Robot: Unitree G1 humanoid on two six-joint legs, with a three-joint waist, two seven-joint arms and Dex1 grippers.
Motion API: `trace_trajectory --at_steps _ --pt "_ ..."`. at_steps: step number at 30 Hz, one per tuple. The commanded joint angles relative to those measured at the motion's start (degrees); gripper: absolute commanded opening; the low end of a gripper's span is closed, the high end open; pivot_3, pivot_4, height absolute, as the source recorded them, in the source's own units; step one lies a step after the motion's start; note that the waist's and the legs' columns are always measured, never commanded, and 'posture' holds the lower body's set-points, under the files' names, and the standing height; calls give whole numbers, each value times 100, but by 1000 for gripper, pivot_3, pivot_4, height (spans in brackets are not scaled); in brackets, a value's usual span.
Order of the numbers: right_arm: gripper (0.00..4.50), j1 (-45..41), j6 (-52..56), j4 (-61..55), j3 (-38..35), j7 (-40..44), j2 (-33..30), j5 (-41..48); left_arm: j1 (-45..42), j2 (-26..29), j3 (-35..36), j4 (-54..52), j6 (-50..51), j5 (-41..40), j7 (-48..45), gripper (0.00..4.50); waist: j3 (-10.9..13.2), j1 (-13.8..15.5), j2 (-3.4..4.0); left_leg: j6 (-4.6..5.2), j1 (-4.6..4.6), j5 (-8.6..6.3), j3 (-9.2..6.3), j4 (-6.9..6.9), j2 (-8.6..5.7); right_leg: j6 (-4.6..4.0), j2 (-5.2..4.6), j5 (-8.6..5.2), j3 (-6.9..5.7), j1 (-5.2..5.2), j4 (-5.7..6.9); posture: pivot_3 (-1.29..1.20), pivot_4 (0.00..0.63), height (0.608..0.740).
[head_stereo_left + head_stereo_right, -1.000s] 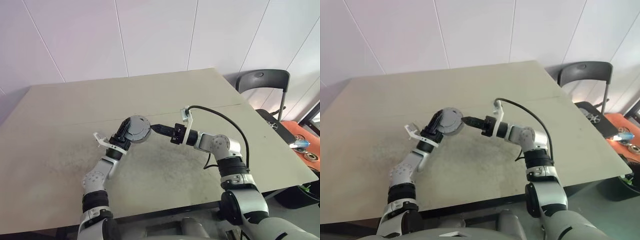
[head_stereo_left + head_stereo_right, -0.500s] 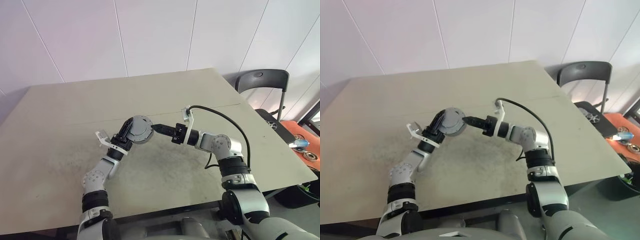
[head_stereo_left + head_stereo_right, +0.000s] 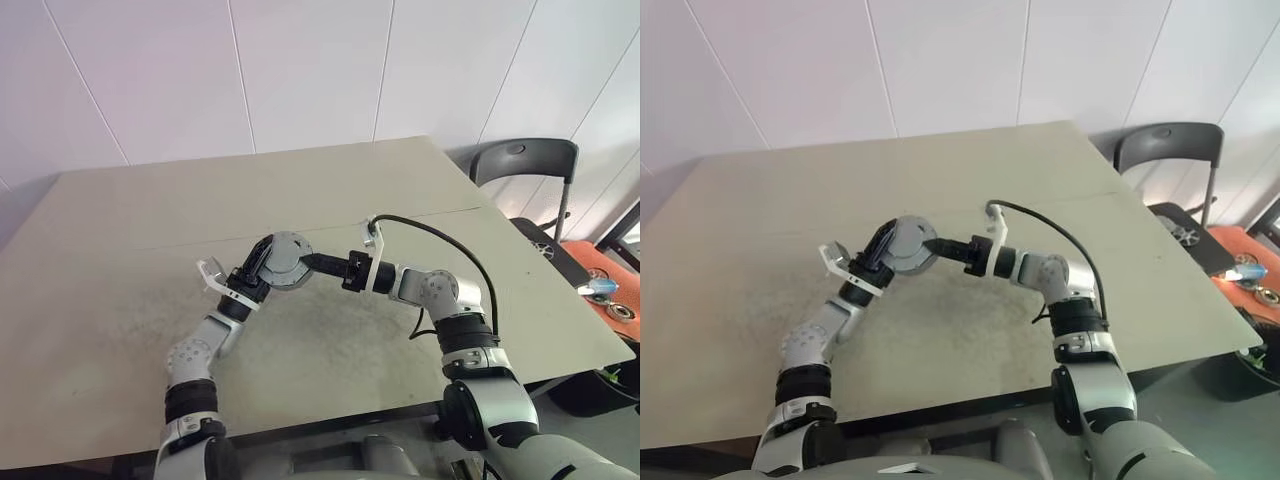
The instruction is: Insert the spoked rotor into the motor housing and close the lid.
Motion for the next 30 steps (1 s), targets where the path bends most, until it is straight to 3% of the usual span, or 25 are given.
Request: trace_trajectory --at_steps 1,10,17,24,30 --pt "1626 -116 30 -101 39 73 50 68 -210 -25 -135 -323 52 -155 -164 2607 0 2 0 0 0 0 0 0 0 0 0 0 0 0 0 0 0 740" --pt "1481 -108 32 -107 48 74 36 76 -254 61 -146 62 -444 415 113 2607 0 8 0 0 0 0 0 0 0 0 0 0 0 0 0 0 0 740" --pt "1481 -74 88 -123 51 130 25 74 -348 357 421 773 -1308 627 452 2607 0 -3 0 -2 1 1 0 0 0 -1 0 0 0 0 1 0 0 740" --pt "1481 -125 215 161 343 135 -69 -197 62 541 -361 255 -697 1033 283 2607 0 -2 0 -9 3 5 1 -3 3 -7 3 4 1 -2 7 0 0 740" --pt "1481 -146 288 409 463 102 -139 -388 286 525 -421 -8 -522 1035 333 2607 -3 -26 2 -8 7 5 5 -2 1 -6 1 5 2 1 4 0 0 740"
